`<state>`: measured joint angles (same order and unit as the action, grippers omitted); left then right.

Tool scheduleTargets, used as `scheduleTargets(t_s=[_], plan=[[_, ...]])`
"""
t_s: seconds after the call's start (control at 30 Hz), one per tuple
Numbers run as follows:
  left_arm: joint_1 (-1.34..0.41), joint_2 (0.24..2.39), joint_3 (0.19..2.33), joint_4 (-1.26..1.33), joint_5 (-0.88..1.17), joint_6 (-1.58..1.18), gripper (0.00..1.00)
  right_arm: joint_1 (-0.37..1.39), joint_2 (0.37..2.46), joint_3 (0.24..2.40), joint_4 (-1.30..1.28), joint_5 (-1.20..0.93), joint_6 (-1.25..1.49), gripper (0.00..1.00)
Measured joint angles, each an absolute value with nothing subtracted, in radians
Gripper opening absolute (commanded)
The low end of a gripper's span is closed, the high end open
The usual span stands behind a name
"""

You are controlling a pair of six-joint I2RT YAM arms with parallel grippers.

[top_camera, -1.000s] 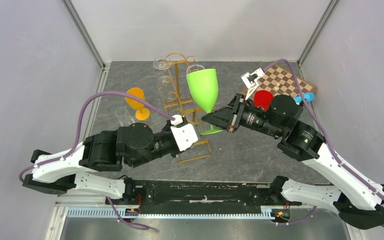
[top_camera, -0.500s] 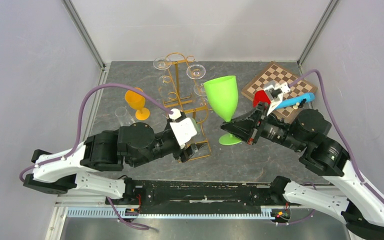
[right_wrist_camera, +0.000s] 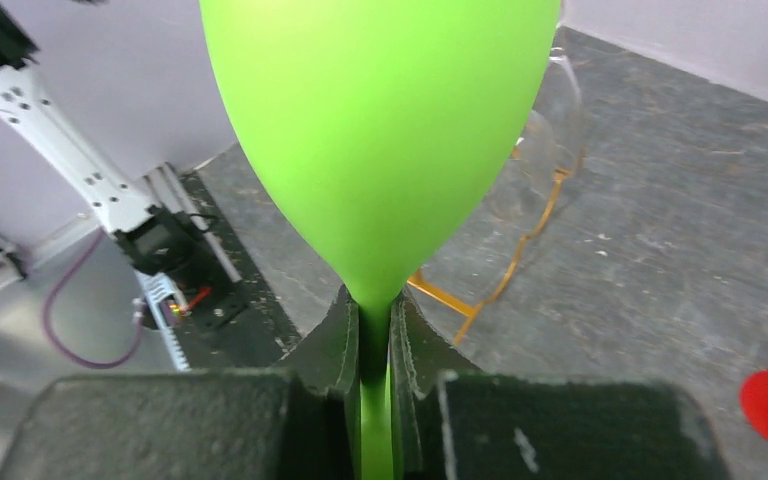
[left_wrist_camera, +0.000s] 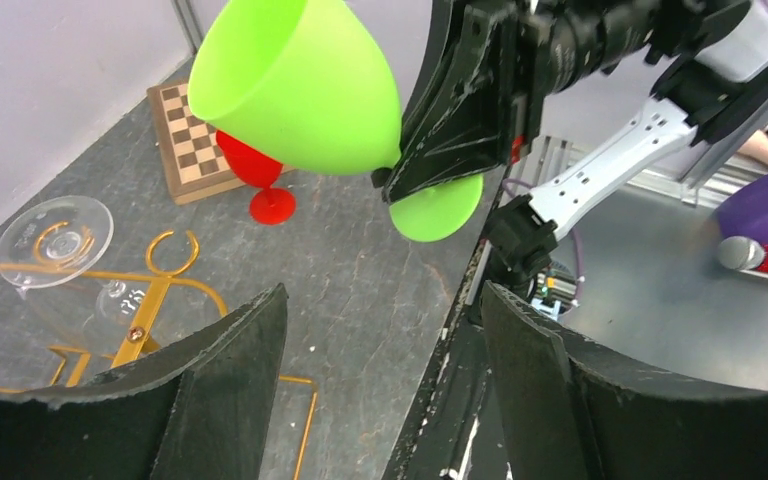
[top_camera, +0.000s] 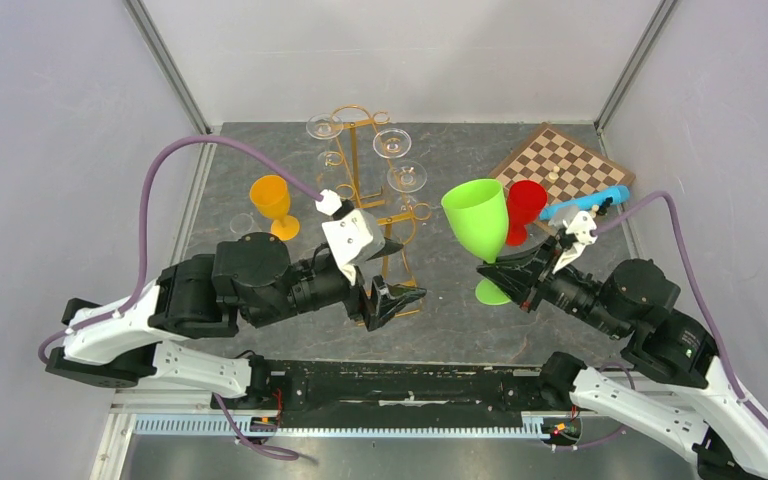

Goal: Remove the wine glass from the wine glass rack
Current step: Place the wine glass at the center of the board.

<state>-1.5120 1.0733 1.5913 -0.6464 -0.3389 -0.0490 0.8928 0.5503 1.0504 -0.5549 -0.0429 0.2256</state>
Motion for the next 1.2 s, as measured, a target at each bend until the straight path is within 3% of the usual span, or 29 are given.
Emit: scheduleTargets(t_s=[0.37, 0.83, 1.2], plan=[[-1.486, 1.178, 1.765, -0.684, -0.302, -0.221, 0.77, 0.893, 0.439, 0.916, -0.532, -0.006, 0.008, 0.00], [-1.112, 1.196, 1.775, -0.740, -0.036, -0.527, 0.77, 0.893, 0.413, 0.830, -0.451, -0.073, -0.315, 0.00], [-1.005, 1.217, 1.724, -0.757, 0.125, -0.620, 0.77, 0.893, 0.417, 0.823, -0.379, -0.099, -0.444, 0.00]])
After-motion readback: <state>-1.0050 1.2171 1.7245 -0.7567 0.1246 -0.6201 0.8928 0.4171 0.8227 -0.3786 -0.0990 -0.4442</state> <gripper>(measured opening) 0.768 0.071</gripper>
